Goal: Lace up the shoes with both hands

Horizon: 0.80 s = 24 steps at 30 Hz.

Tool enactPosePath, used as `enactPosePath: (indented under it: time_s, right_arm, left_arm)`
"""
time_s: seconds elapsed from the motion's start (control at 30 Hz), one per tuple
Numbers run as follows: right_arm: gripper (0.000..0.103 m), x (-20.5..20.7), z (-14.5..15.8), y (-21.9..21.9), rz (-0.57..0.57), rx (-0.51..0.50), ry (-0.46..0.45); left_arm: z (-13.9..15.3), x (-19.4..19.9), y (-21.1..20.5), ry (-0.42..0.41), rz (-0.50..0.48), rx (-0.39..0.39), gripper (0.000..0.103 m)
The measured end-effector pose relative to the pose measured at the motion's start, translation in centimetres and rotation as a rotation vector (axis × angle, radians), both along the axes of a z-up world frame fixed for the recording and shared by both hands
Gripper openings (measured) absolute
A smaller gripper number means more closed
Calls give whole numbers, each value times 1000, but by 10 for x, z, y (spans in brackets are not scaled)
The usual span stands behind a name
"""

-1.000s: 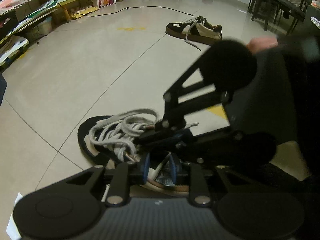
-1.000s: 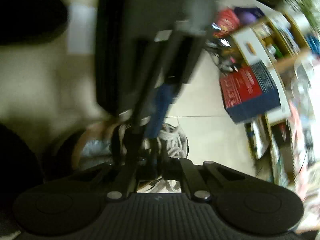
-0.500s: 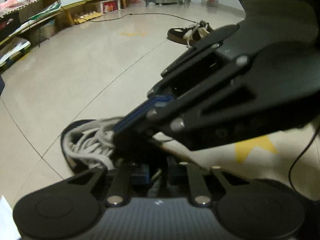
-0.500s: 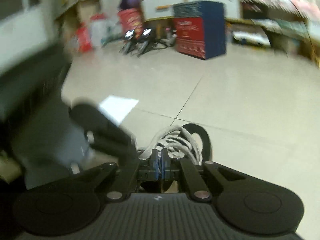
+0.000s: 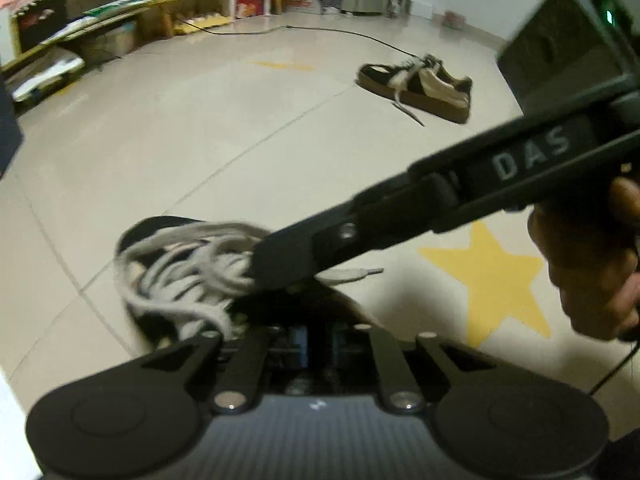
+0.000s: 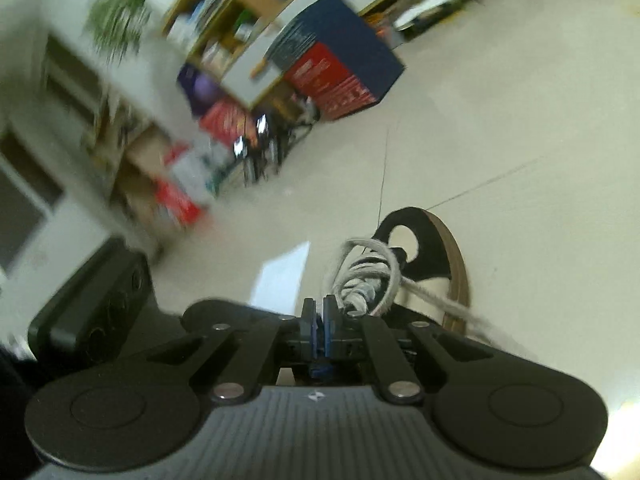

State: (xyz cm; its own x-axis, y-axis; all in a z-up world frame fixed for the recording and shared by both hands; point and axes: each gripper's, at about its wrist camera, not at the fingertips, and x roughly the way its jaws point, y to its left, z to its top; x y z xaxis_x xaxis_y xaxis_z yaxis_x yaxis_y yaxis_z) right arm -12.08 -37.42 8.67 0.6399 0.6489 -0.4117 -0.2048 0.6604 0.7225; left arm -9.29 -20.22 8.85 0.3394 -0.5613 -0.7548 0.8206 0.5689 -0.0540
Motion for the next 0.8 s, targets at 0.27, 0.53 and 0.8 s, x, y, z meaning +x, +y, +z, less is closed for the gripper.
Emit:
enactPosePath:
  time_s: [0.27, 0.53, 0.8]
  right_arm:
    - [6, -1, 7, 1, -77, -40, 67]
    - [33, -7, 20, -12, -48, -90, 0]
    - [40, -22, 20, 1, 29, -428, -66]
  left_arm:
    - [7, -15, -5, -143, 16, 66, 29]
    - [12, -12, -4, -136, 26, 53, 27]
    - [16, 1, -7, -108, -9, 66, 27]
